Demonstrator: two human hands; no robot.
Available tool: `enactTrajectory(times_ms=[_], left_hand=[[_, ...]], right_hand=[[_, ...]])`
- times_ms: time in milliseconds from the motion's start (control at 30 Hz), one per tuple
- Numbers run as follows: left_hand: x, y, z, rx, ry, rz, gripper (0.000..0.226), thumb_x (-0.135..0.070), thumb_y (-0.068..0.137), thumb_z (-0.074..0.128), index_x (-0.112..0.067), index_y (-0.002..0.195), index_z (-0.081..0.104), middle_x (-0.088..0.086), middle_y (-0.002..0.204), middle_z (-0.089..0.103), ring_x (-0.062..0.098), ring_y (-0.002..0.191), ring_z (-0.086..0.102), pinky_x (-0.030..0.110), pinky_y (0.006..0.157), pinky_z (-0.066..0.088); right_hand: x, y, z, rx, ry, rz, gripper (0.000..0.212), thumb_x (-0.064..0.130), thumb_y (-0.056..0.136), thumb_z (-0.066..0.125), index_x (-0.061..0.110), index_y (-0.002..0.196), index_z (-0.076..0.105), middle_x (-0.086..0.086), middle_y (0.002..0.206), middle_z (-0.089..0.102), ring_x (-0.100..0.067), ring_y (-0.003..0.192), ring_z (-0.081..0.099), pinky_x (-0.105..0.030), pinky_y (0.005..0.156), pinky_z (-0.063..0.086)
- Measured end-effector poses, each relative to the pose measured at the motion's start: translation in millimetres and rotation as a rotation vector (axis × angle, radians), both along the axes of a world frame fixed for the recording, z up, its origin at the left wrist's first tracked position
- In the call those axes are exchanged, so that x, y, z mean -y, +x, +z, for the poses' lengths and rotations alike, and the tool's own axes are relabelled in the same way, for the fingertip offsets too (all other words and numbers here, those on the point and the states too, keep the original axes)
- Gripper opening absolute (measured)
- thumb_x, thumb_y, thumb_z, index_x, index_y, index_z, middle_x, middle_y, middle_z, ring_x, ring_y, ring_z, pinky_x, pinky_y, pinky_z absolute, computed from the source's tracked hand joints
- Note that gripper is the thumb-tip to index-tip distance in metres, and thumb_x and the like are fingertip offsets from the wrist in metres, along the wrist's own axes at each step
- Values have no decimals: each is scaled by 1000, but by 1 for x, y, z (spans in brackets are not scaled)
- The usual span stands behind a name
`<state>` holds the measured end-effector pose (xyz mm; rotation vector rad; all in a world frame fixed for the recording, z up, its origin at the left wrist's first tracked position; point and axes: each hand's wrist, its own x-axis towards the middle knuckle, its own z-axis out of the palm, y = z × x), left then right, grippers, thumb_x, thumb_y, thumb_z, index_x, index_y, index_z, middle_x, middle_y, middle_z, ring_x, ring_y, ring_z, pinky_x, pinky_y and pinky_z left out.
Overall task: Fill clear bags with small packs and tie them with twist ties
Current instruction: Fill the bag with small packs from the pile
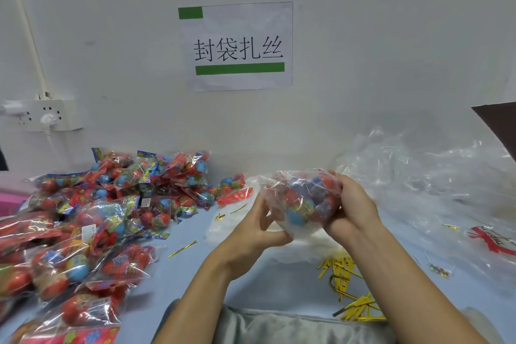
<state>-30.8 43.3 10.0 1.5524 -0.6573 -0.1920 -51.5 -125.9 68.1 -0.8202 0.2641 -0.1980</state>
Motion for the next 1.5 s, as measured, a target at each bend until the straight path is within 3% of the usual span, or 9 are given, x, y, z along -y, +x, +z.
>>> enactTrajectory(times_ms=[133, 200, 333, 433, 700, 900, 1033, 1267, 1500], left_hand=[[5, -5, 1, 45, 51, -15, 75, -9, 74, 77, -40, 134, 44, -7, 131, 61, 11, 127, 54, 30, 100, 50], [4, -4, 1, 21, 77, -30, 80, -8, 71, 79, -34, 137, 42, -6, 129, 63, 11, 125, 56, 27, 97, 50], [8, -7, 3, 28, 107, -28, 90, -23, 63, 88, -31, 139, 41, -9, 126, 66, 8, 118, 61, 21, 90, 51], [13, -8, 7, 51, 25, 132, 74, -52, 64, 80, -32, 130, 53, -8, 120, 70, 9, 113, 64, 20, 88, 52], [2, -3, 9, -215, -171, 151, 68, -74, 81, 47, -26, 124, 69, 8, 125, 69, 29, 118, 64, 55, 107, 43], [0, -1, 9, -450, -336, 28, 69, -74, 90, 38, -24, 124, 70, 10, 132, 65, 30, 122, 61, 51, 110, 41], [0, -2, 9, -616, -360, -35, 73, -78, 86, 43, -21, 122, 71, 12, 128, 67, 33, 107, 67, 48, 88, 53], [-4, -1, 4, -708, -176, -16, 76, -84, 78, 46, -22, 109, 77, 10, 120, 71, 29, 97, 72, 47, 79, 58], [0, 1, 12, -493, 113, 389, 68, -71, 92, 43, -9, 110, 67, 7, 88, 75, 25, 69, 70, 36, 64, 59]], right_hand=[[-2, 1, 0, -38, 30, 43, 20, 8, 90, 64, 15, 108, 70, -7, 105, 74, -23, 80, 67, -26, 45, 54], [-3, 1, 0, -42, 39, 32, 24, 7, 90, 63, 15, 112, 70, -5, 95, 72, -21, 74, 65, -23, 38, 48], [-5, 1, -1, -43, 31, -16, 31, 5, 89, 63, 1, 119, 71, -12, 108, 75, -28, 88, 70, -35, 65, 60], [-9, 2, -2, -50, -19, -39, 15, 4, 83, 67, 5, 96, 73, -12, 97, 73, -29, 83, 69, -49, 86, 59], [-16, 3, -6, 59, -401, -182, 10, 20, 78, 76, 14, 70, 77, 5, 64, 72, -7, 55, 67, -18, 42, 46], [-14, -4, -5, 305, -549, -121, 12, 28, 85, 79, 18, 79, 82, 4, 84, 79, -9, 81, 75, -17, 62, 55], [-6, -12, -3, 464, -661, 20, 34, 49, 73, 75, 17, 80, 82, 2, 87, 79, -9, 83, 76, -14, 67, 55], [16, -13, -5, 476, -838, 364, 57, 72, 68, 77, 23, 97, 79, 0, 104, 76, -25, 108, 70, -49, 96, 53], [-5, -4, -6, 258, -634, -10, 20, 42, 76, 81, 26, 64, 80, -1, 79, 79, -13, 78, 75, -41, 87, 59]])
